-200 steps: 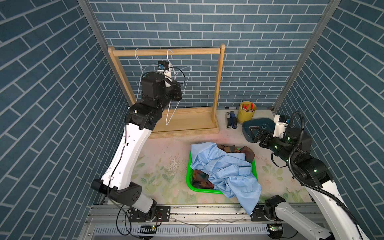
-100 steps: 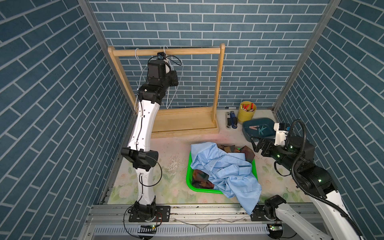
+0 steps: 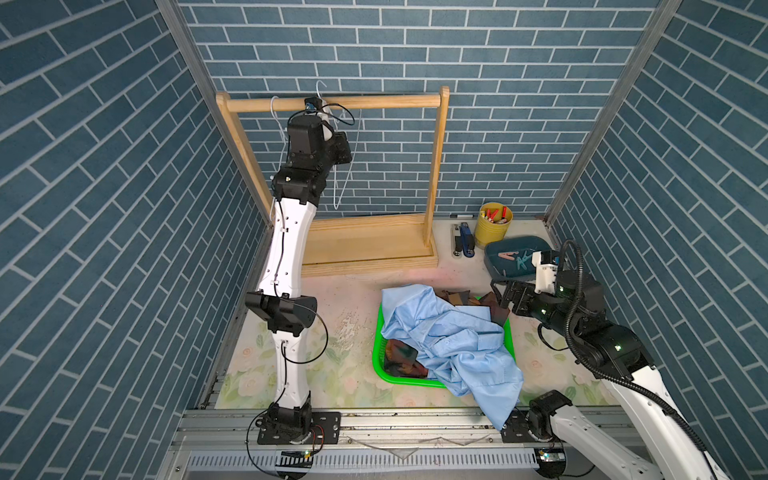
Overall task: Remove the clothespins securing long-sleeve shirts to the hanger
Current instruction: Place the hanger on the clothesline.
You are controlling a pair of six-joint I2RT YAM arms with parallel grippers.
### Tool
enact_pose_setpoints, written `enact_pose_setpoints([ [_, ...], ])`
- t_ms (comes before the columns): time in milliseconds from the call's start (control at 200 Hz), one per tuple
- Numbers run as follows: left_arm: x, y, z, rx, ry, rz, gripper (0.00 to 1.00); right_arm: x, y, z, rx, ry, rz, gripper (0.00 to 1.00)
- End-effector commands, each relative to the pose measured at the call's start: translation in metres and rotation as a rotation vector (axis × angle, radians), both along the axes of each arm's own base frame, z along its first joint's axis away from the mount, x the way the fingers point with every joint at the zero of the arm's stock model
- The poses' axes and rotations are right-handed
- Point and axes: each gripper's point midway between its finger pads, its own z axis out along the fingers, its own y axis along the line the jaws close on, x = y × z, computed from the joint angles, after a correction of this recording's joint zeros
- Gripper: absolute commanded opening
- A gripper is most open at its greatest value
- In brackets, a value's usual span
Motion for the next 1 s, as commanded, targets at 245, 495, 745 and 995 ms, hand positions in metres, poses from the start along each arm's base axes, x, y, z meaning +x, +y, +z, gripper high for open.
enact_pose_setpoints([
  [245, 0.008, 0.004, -0.016, 0.0, 0.031, 0.007, 0.0, -0.001, 0.001, 0.005, 0.041, -0.004, -0.009, 0.92],
  [495, 0.013, 0.002, -0.036, 0.008, 0.087, -0.001, 0.0, -0.008, -0.004, 0.006, 0.048, -0.008, -0.022, 0.91],
  [745, -0.004, 0.001, -0.051, 0.009, 0.146, -0.016, 0.0, -0.014, -0.01, 0.003, 0.045, -0.007, -0.038, 0.91],
  [995, -0.017, 0.004, -0.061, 0.013, 0.177, -0.012, 0.01, -0.021, -0.011, 0.001, 0.068, -0.002, -0.038, 0.91],
])
